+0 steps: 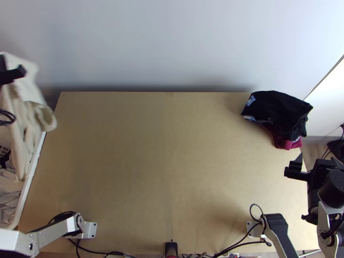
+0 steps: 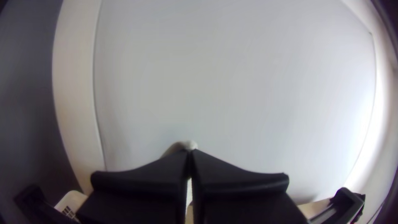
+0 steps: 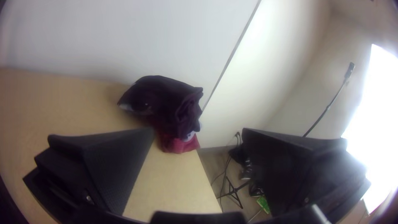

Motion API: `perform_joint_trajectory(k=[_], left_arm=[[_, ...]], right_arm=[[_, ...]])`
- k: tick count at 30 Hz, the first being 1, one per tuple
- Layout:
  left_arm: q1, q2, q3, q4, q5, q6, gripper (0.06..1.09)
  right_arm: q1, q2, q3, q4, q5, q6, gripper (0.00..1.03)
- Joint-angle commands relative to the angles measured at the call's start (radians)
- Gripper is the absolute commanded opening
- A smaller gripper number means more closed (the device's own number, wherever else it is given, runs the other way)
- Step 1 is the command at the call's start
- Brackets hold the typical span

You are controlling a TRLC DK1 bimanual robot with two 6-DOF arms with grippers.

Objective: Fold the t-shirt

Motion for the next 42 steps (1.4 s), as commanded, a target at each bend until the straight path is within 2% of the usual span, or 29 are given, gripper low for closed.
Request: perform_joint_trajectory(k=[1,13,18,20,24,29,36,37,38,41,42], left_arm=[[-0.293,-0.022,0.051,-0.028,-0.004,0.001,0.09],[-0.739,0.029,0.042,-0.051,-0.01,0.003,0.09],[-0.943,0.135,0.063,-0.034,-0.017,0.003,0.09],[-1.04,0.189,0.086,-0.022,-0.06,0.006,0.09],[-1.182,0.307,0.167,-0.003,-0.086,0.017,0.09],[-1.302,0.432,0.269,-0.003,-0.09,0.02,0.09],[-1.477,0.526,0.23,-0.068,-0.061,0.011,0.1],[-1.494,0.537,0.223,-0.097,-0.037,0.006,0.12],[-1.509,0.544,0.207,-0.115,-0.02,-0.002,0.21],[-1.543,0.555,0.149,-0.163,0.02,-0.005,0.51],[-1.548,0.555,0.126,-0.175,0.022,-0.005,0.65]], right_arm=[[0.0,-0.022,0.006,-0.021,-0.001,-0.005,0.98],[0.0,-0.047,0.015,-0.063,-0.001,-0.005,0.98],[-0.003,-0.048,0.019,-0.071,-0.001,-0.005,0.98],[-0.008,-0.048,0.023,-0.074,-0.001,-0.005,0.98],[-0.027,-0.048,0.037,-0.078,-0.001,-0.01,0.98],[-0.055,-0.05,0.046,-0.081,-0.001,-0.013,0.98],[-0.075,-0.05,0.049,-0.083,-0.001,-0.012,0.98],[-0.075,-0.051,0.049,-0.084,-0.002,-0.012,0.98],[-0.075,-0.051,0.048,-0.086,-0.002,-0.012,0.98],[-0.075,-0.053,0.049,-0.087,-0.002,-0.012,0.98],[-0.077,-0.054,0.049,-0.091,-0.002,-0.012,0.98]])
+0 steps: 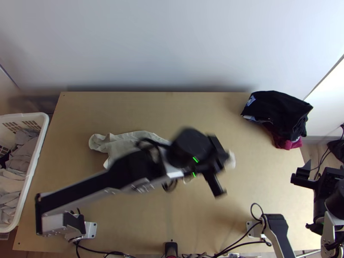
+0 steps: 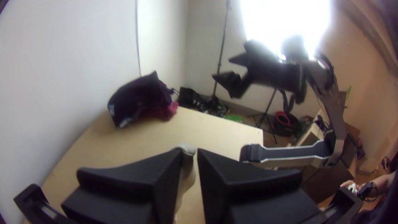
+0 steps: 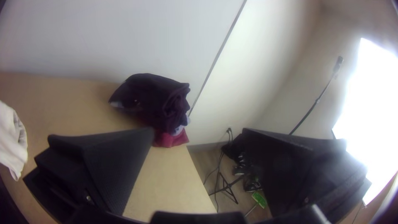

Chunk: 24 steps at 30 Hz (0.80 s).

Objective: Fold the t-shirt

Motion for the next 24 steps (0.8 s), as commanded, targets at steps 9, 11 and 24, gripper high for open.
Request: perform_joint_trajectory(k=[9,11,24], left_arm=[[-0.023,-0.04,-0.125,-0.18,0.05,0.009,1.04],[0.037,-0.074,-0.137,-0.182,0.052,0.007,1.04],[0.542,-0.214,-0.288,-0.183,0.053,0.003,1.04]], right_arm=[[-0.004,-0.013,0.007,-0.04,-0.006,-0.018,0.98],[0.001,-0.004,0.016,-0.059,-0.032,-0.027,0.98],[0.083,0.163,0.027,-0.197,-0.423,0.108,0.98]])
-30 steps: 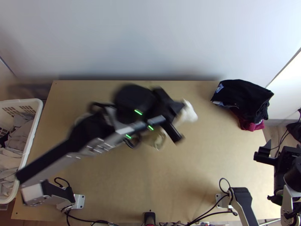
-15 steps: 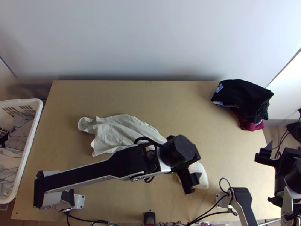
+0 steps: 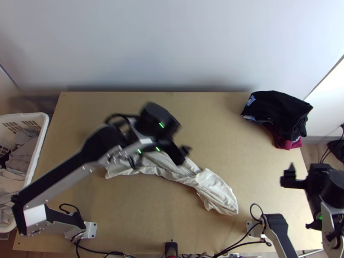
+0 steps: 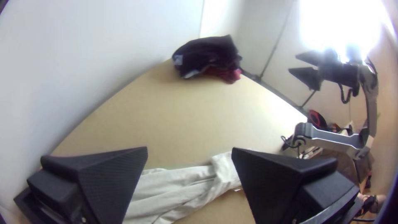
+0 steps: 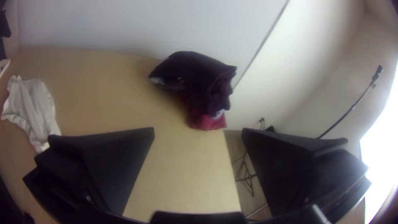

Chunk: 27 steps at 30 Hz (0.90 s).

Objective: Fold the t-shirt

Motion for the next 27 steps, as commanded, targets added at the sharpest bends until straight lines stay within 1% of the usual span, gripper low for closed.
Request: perform_joint_trajectory(k=[1,2,4,6,9,10,14,16,18,22,27], left_arm=[[0.254,-0.063,-0.08,-0.006,0.002,-0.012,1.04],[0.28,-0.077,-0.097,-0.006,0.002,-0.018,1.04],[0.325,-0.111,-0.144,-0.008,0.002,-0.026,1.04],[0.363,-0.143,-0.193,-0.023,0.003,-0.026,1.04],[0.431,-0.192,-0.273,-0.072,0.068,-0.027,1.04],[0.448,-0.209,-0.304,-0.089,0.074,-0.027,1.04],[0.468,-0.298,-0.462,-0.161,0.089,-0.018,1.04],[0.471,-0.328,-0.52,-0.206,0.092,-0.018,1.04],[0.48,-0.362,-0.572,-0.229,0.097,-0.017,1.04],[0.515,-0.413,-0.646,-0.244,0.107,-0.018,1.04],[0.563,-0.431,-0.706,-0.296,0.114,-0.01,1.04]], right_arm=[[0.044,0.092,0.001,-0.061,-0.283,0.1,0.98],[0.051,0.103,0.001,-0.068,-0.326,0.114,0.98],[0.09,0.13,0.001,-0.087,-0.364,0.133,0.98],[0.134,0.158,-0.002,-0.102,-0.384,0.14,0.98],[0.223,0.19,-0.021,-0.102,-0.392,0.138,0.98],[0.249,0.203,-0.031,-0.097,-0.404,0.138,0.98],[0.341,0.242,-0.097,-0.036,-0.435,0.14,0.98],[0.372,0.265,-0.122,-0.008,-0.458,0.147,0.98],[0.403,0.304,-0.137,0.025,-0.462,0.147,0.98],[0.45,0.382,-0.159,0.097,-0.482,0.155,0.98],[0.501,0.497,-0.171,0.177,-0.522,0.196,0.98]])
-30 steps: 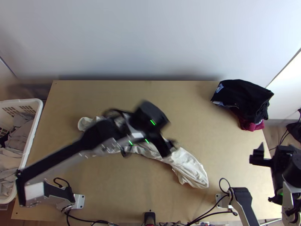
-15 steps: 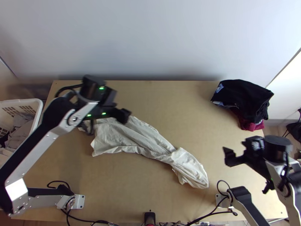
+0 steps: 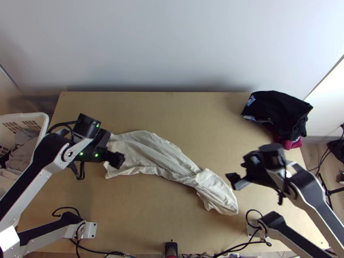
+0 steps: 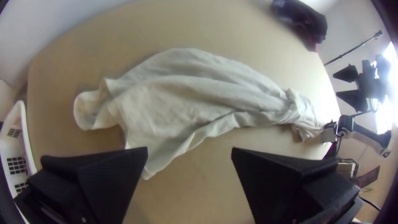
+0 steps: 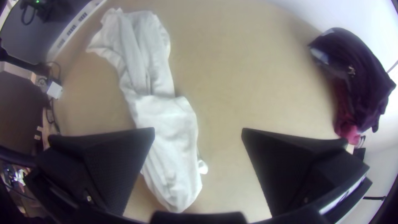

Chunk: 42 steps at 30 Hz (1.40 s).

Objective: Fold the t-shirt

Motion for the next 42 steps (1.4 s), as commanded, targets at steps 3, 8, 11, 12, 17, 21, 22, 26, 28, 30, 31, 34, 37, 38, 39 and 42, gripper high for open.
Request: perform_joint_trajectory(k=[3,8,11,12,17,21,22,26,28,30,31,34,37,38,39,42], left_arm=[[0.077,-0.067,-0.137,-0.066,0.014,0.014,1.04],[0.099,-0.072,-0.163,-0.066,0.014,0.014,1.04],[0.113,-0.072,-0.164,-0.066,0.014,0.017,1.04],[0.117,-0.072,-0.164,-0.066,0.014,0.019,1.04],[0.122,-0.069,-0.169,-0.063,0.012,0.024,1.04],[0.125,-0.059,-0.169,-0.058,0.012,0.034,1.04],[0.127,-0.056,-0.167,-0.055,0.012,0.04,1.04],[0.139,-0.036,-0.163,-0.051,0.012,0.054,1.04],[0.139,-0.027,-0.158,-0.045,0.014,0.056,1.04],[0.137,-0.016,-0.155,-0.038,0.014,0.057,1.04],[0.137,-0.009,-0.153,-0.035,0.014,0.057,1.04],[0.137,0.007,-0.146,-0.028,0.012,0.059,1.04],[0.137,0.01,-0.144,-0.019,0.014,0.065,1.04],[0.137,0.013,-0.144,-0.017,0.012,0.068,1.04],[0.137,0.014,-0.144,-0.017,0.012,0.068,1.04],[0.137,0.022,-0.144,-0.017,0.012,0.07,1.04]], right_arm=[[0.126,0.196,-0.02,0.131,-0.046,0.049,0.98],[0.191,0.314,-0.005,0.184,-0.047,0.075,0.96],[0.208,0.38,0.003,0.226,-0.047,0.075,0.96],[0.208,0.398,0.001,0.247,-0.046,0.075,0.96],[0.171,0.495,0.007,0.315,-0.046,0.072,0.96],[0.137,0.539,-0.005,0.349,-0.046,0.064,0.96],[0.126,0.547,-0.011,0.359,-0.046,0.064,0.96],[0.108,0.588,-0.022,0.381,-0.046,0.066,0.92],[0.107,0.595,-0.022,0.392,-0.046,0.066,0.87],[0.107,0.599,-0.017,0.393,-0.046,0.069,0.87],[0.107,0.601,-0.017,0.393,-0.046,0.07,0.87],[0.107,0.601,-0.026,0.393,-0.046,0.072,0.87],[0.103,0.591,-0.046,0.392,-0.046,0.073,0.7],[0.102,0.585,-0.052,0.393,-0.046,0.073,0.62],[0.103,0.582,-0.057,0.393,-0.047,0.073,0.59],[0.107,0.571,-0.057,0.392,-0.046,0.075,0.59]])
